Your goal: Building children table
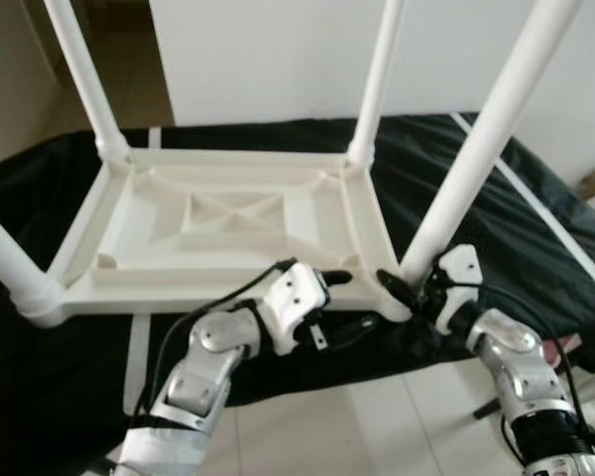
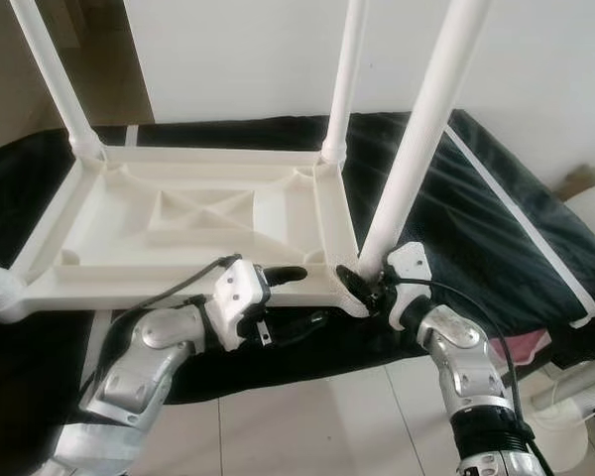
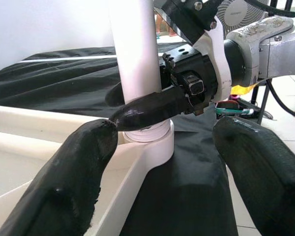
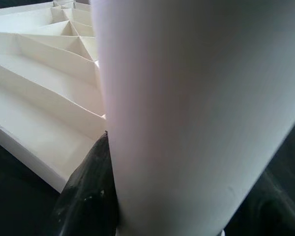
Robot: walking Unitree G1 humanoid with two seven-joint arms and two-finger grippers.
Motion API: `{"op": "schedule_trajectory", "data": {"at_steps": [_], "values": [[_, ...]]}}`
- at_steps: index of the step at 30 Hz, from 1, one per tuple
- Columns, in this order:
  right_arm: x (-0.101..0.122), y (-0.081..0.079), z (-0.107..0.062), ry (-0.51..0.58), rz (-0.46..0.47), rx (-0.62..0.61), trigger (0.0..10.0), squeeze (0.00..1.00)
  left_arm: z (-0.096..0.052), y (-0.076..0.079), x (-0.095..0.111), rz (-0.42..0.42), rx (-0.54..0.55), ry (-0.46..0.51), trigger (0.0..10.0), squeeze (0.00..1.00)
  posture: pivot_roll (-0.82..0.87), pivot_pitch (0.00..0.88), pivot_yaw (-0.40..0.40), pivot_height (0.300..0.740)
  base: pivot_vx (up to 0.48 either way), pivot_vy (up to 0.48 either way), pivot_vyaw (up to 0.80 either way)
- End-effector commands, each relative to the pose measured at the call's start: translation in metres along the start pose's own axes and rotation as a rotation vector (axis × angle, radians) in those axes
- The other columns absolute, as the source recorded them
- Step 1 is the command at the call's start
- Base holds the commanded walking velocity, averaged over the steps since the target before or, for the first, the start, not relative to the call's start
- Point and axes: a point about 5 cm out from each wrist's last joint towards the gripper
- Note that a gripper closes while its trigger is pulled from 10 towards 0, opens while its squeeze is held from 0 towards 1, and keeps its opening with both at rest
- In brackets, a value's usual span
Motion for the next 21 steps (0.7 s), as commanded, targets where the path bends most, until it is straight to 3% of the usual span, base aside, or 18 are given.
{"op": "schedule_trajectory", "data": {"at_steps": [1, 2, 11, 15, 21], "values": [[-0.0103, 0.0017, -0.0045, -0.069, -0.017, 0.005, 4.6, 0.0, 0.0009, -0.0063, -0.003, 0.007, 0.114, -0.037, 10.0, 0.0, -0.01, 0.028, -0.054, 0.74, 0.0, 0.0, 0.0], [-0.0112, 0.0021, -0.0054, -0.072, -0.005, 0.001, 10.0, 0.0, 0.0011, -0.0062, -0.0027, 0.007, 0.113, -0.035, 10.0, 0.0, -0.01, 0.028, -0.053, 0.74, 0.0, 0.0, 0.0], [-0.0136, 0.002, -0.0103, -0.064, 0.025, -0.07, 10.0, 0.0, 0.0011, -0.0049, -0.0025, -0.001, 0.107, -0.033, 10.0, 0.0, -0.01, 0.032, -0.055, 0.74, 0.0, 0.0, 0.0], [-0.0134, 0.0014, -0.0101, -0.048, 0.028, -0.155, 10.0, 0.0, 0.0015, -0.0041, -0.0022, -0.003, 0.104, -0.031, 10.0, 0.0, -0.01, 0.031, -0.055, 0.74, 0.0, 0.0, 0.0], [-0.0157, 0.0015, -0.0098, -0.018, 0.047, -0.378, 10.0, 0.0, 0.0017, -0.0021, -0.0017, -0.009, 0.087, -0.026, 10.0, 0.0, -0.01, 0.025, -0.055, 0.74, 0.0, 0.0, 0.0]]}}
Point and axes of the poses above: a point about 5 cm out from each wrist's last joint towards the gripper, its own z axis pointing out of the wrist towards the gripper, its own x axis along the axis of the wrist's last joint, y = z × x, and after that the axes turned 13 degrees about z, right-handed
